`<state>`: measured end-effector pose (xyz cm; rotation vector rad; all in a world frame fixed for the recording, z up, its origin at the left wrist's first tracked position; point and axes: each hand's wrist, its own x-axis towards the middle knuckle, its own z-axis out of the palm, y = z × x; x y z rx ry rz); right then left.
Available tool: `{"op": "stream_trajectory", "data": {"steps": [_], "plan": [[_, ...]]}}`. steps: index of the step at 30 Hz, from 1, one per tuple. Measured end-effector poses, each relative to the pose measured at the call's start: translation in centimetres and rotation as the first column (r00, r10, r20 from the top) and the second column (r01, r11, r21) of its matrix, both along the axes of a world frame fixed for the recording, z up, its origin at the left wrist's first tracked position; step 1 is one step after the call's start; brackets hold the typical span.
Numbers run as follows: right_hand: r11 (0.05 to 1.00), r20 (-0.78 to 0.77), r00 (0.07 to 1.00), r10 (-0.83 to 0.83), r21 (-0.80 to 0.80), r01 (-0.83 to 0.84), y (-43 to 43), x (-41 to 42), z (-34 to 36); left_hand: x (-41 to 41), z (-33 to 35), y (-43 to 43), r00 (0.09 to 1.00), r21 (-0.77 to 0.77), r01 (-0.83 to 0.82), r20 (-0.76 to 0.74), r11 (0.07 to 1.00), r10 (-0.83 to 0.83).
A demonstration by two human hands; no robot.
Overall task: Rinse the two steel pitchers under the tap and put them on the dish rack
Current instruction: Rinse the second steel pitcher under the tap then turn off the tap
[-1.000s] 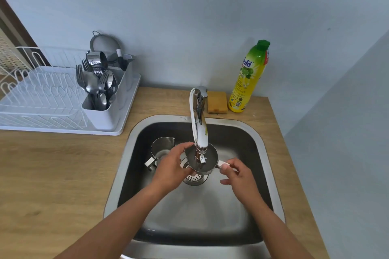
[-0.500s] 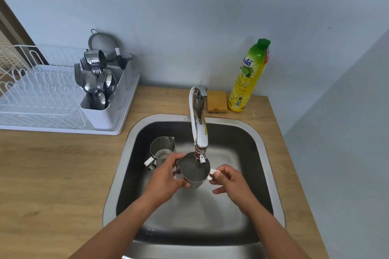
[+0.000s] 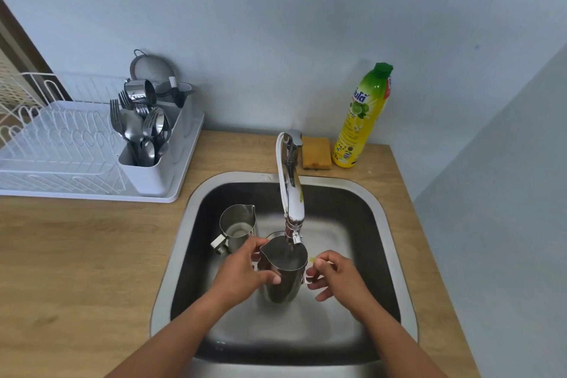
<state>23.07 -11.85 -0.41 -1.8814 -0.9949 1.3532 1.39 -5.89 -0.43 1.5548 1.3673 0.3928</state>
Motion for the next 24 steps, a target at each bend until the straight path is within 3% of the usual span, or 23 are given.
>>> {"op": "stream_trajectory", "data": {"steps": [13,18,24], "plan": [[0.979,0.149,0.985,0.084,-0.199,-0.053,1.0,-0.8,0.5,0.3,0.0,0.4,0.985,-0.336,-0.056,0.137,0.940,0.107],[0.965,0.202,0.970,0.133,-0.248,-0.081,1.7,-0.8,0.9,0.6,0.4,0.6,0.981,-0.427,-0.081,0.127,0.901,0.149],[0.955,0.138,0.988,0.070,-0.295,-0.026,2.5,-0.6,1.2,1.1,0.7,0.7,0.980,-0.524,-0.132,0.056,0.841,0.189]]}}
